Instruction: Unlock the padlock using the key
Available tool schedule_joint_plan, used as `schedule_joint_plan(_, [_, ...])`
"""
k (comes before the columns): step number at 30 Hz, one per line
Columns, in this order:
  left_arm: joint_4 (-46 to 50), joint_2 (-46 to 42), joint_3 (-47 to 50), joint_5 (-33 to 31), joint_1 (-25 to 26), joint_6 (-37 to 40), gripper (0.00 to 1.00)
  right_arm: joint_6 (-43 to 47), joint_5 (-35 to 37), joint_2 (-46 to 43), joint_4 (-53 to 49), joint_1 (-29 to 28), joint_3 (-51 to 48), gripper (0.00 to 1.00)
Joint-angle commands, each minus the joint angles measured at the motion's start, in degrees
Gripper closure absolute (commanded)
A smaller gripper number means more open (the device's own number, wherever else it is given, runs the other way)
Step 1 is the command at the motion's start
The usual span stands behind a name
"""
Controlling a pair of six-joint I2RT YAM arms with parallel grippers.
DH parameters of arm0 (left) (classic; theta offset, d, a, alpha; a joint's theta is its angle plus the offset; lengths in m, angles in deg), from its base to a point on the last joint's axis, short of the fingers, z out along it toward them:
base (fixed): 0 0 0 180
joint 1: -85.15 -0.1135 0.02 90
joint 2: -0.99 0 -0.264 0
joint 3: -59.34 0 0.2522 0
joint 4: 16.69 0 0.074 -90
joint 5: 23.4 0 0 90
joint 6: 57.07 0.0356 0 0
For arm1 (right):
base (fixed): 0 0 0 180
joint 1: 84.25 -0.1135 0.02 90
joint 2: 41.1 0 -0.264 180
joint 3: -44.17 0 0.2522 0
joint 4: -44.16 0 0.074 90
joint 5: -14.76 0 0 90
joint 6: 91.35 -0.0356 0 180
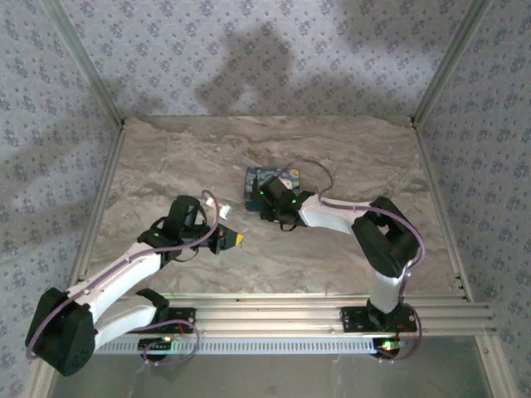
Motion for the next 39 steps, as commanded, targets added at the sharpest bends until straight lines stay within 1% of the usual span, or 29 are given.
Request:
schedule_joint_plan(1, [-2.35,-0.92,1.52,-0.59,0.3,-1.7,1.0,1.18,4.64,2.09,0.18,0.19,2.16,0.57])
schedule_joint_plan(4, [-1.64,-1.43,1.86,-0.63,0.28,-1.37,1.0,1.25,6.15,3.57,0.96,0.04,2.49,0.59])
schedule_joint_plan(8, [-2.93,-3.74,3.94,-1.42,0.28,-1.92,1.0,2.13,8.32,5.88,1.07,-0.82,3.71,0.59])
schedule_joint_plan(9, [-3.03,-4.4,4.41,-1.85,0.32,-1.8,1.0,2.58,8.83,6.7,0.79,-0.99,5.71,0.6])
schedule_joint_plan(13, [-3.97,-6.02,5.81,-3.61,0.33,-0.85,1.0,3.98,11.05,9.0,0.46,-1.46,7.77,0.6])
schedule_joint_plan(16, [-4.42,-5.59,5.79,-3.52,0.33,-0.8,1.0,3.76,11.72,9.83,0.71,-1.55,8.53,0.63])
schedule_joint_plan(18, [-4.8,-5.18,5.79,-3.32,0.31,-0.57,1.0,4.13,11.73,10.12,1.13,-1.55,8.82,0.67])
schedule_joint_plan(22, [-3.6,-4.32,4.94,-3.63,0.33,1.04,1.0,4.52,11.18,10.5,-0.94,-1.55,10.05,0.82])
schedule_joint_plan(24, [-3.44,-4.1,4.73,-3.58,0.32,1.37,1.0,4.67,10.19,9.78,-1.99,-1.56,10.05,0.86])
schedule_joint_plan(27, [-4.22,-3.17,4.82,-3.67,0.32,1.68,1.0,5.34,7.73,7.99,-3.75,-1.39,9.86,0.91])
schedule_joint_plan(30, [-5.84,-1.29,4.65,-3.76,0.28,1.73,1.0,6.06,3.63,5.99,-6.45,-0.79,10.17,0.95])
schedule_joint_plan(32, [-7.58,0.08,4.47,-3.94,0.31,1.36,1.0,6.44,-0.49,4.67,-8.26,-0.14,10.15,0.96])
schedule_joint_plan(34, [-9.55,1.35,4.32,-4.18,0.3,0.68,1.0,6.45,-6.17,3.46,-9.04,0.91,9.67,0.98])
schedule_joint_plan(36, [-11.57,2.8,3.9,-4.11,0.32,0.37,1.0,7.02,-11.8,2.32,-9.01,2.29,9.22,1.0])
schedule_joint_plan(39, [-14.03,5.57,3.12,-4.38,0.33,0.92,1.0,7.08,-18.25,0.17,-8.36,4.12,7.89,1.0])
